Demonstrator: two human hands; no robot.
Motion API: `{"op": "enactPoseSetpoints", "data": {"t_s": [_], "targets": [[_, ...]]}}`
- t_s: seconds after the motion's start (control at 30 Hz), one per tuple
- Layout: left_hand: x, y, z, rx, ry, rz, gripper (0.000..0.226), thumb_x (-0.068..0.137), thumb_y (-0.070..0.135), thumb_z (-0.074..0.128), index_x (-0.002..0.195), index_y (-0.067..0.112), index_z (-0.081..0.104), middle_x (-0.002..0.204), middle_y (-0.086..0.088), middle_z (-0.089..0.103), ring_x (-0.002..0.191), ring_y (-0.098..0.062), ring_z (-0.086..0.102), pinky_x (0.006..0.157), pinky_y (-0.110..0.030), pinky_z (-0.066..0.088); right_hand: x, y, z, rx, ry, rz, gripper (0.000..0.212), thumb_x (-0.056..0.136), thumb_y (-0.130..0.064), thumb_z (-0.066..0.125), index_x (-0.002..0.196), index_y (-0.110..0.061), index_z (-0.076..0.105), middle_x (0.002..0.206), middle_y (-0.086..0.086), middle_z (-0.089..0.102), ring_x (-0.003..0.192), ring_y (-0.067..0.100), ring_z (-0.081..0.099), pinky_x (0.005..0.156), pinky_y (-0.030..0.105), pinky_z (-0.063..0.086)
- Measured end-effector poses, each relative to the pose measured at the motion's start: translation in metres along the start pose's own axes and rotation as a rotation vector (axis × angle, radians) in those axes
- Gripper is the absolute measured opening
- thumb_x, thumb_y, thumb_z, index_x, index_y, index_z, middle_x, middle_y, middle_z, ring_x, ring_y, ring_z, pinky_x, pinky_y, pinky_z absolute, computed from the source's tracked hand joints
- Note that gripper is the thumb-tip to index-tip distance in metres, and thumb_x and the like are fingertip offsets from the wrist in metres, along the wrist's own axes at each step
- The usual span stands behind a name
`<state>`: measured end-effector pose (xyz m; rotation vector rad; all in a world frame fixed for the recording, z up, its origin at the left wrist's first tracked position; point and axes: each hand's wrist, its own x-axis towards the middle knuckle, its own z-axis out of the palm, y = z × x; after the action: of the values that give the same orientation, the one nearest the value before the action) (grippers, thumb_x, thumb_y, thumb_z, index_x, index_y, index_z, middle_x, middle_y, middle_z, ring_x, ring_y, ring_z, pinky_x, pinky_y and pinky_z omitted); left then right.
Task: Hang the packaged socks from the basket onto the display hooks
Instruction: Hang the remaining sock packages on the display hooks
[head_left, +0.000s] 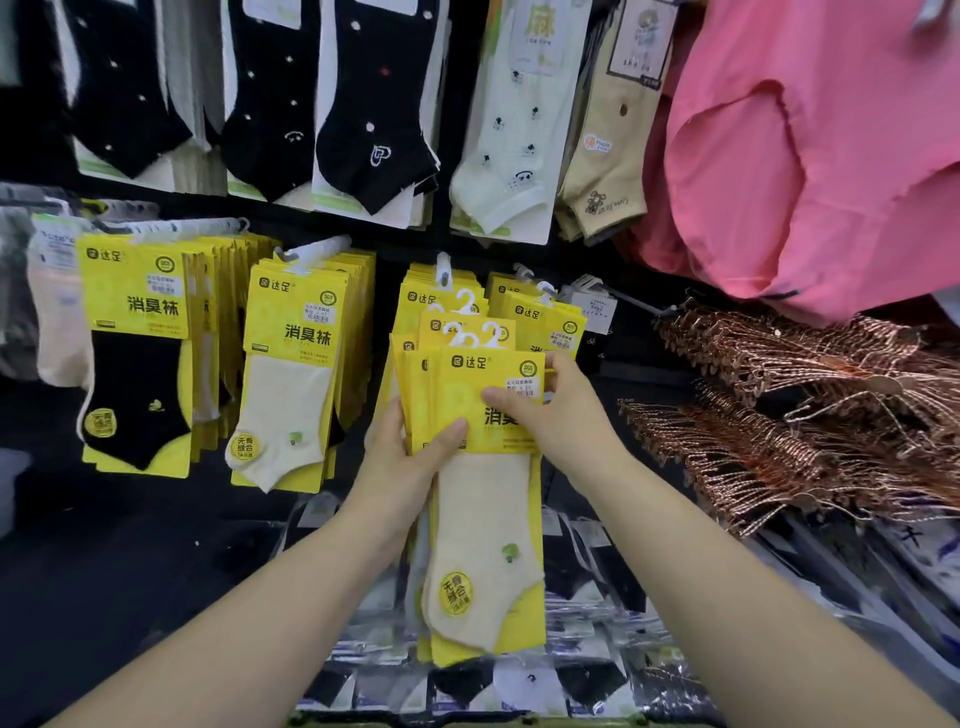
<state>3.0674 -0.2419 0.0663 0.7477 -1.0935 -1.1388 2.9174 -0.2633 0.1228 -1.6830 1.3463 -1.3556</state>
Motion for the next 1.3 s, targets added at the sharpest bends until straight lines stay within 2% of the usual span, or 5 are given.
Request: {"op": "enactPoseSetpoints", "data": {"t_s": [0.13, 0.8, 0.97, 1.17, 1.3], "targets": [[-0.001, -0.005, -0.005, -0.045, 0.004, -0.059, 0.050, 0.086, 0.016, 0.060, 0.134, 0.019, 0.046, 0.139, -0.009, 0.050, 0.118, -0.024, 0.059, 0.100, -0.044, 0.047, 0.003, 0.007, -0.010, 0.131, -0.034, 0.021, 0.043, 0.075, -0.019, 0.080, 0.107, -0.030, 0.052, 0.094, -0.003, 0.073, 0.085, 0.009, 0.070, 0.071, 0.028, 0.057], [0.020, -0.008, -0.039, 0.298, 0.177, 0.083, 0.030, 0.094, 0.018, 0.056, 0.120, 0.028, 0.047, 0.107, 0.012, 0.062, 0.098, -0.001, 0.059, 0.074, -0.021, 0.048, 0.088, 0.008, -0.026, 0.207, 0.302, 0.093, 0.005, 0.095, -0.013, 0.052, 0.093, -0.017, 0.053, 0.078, -0.002, 0.058, 0.062, 0.011, 0.059, 0.045, 0.020, 0.050], [0.021, -0.002, -0.039, 0.292, 0.133, 0.100, 0.027, 0.093, 0.018, 0.057, 0.115, 0.032, 0.048, 0.110, 0.011, 0.064, 0.100, -0.002, 0.061, 0.076, -0.020, 0.049, 0.096, 0.013, -0.019, 0.178, 0.300, 0.158, 0.009, 0.094, -0.014, 0.053, 0.103, -0.016, 0.053, 0.099, 0.011, 0.062, 0.084, 0.025, 0.061, 0.077, 0.046, 0.056], [0.016, 0.003, -0.038, 0.263, 0.107, 0.096, 0.025, 0.093, 0.019, 0.057, 0.111, 0.034, 0.048, 0.112, 0.009, 0.064, 0.102, -0.006, 0.062, 0.078, -0.024, 0.051, 0.084, 0.020, -0.025, 0.038, 0.432, 0.211, 0.036, 0.089, -0.022, 0.064, 0.120, -0.011, 0.050, 0.122, 0.012, 0.057, 0.103, 0.023, 0.057, 0.089, 0.037, 0.050], [0.014, 0.003, -0.030, 0.247, 0.130, 0.075, 0.026, 0.093, 0.020, 0.058, 0.111, 0.037, 0.048, 0.109, 0.013, 0.064, 0.103, -0.009, 0.062, 0.087, -0.033, 0.052, 0.043, 0.013, -0.017, 0.050, 0.250, 0.163, 0.015, 0.091, -0.029, 0.061, 0.098, -0.016, 0.057, 0.110, 0.011, 0.061, 0.103, 0.026, 0.058, 0.085, 0.036, 0.049]]}}
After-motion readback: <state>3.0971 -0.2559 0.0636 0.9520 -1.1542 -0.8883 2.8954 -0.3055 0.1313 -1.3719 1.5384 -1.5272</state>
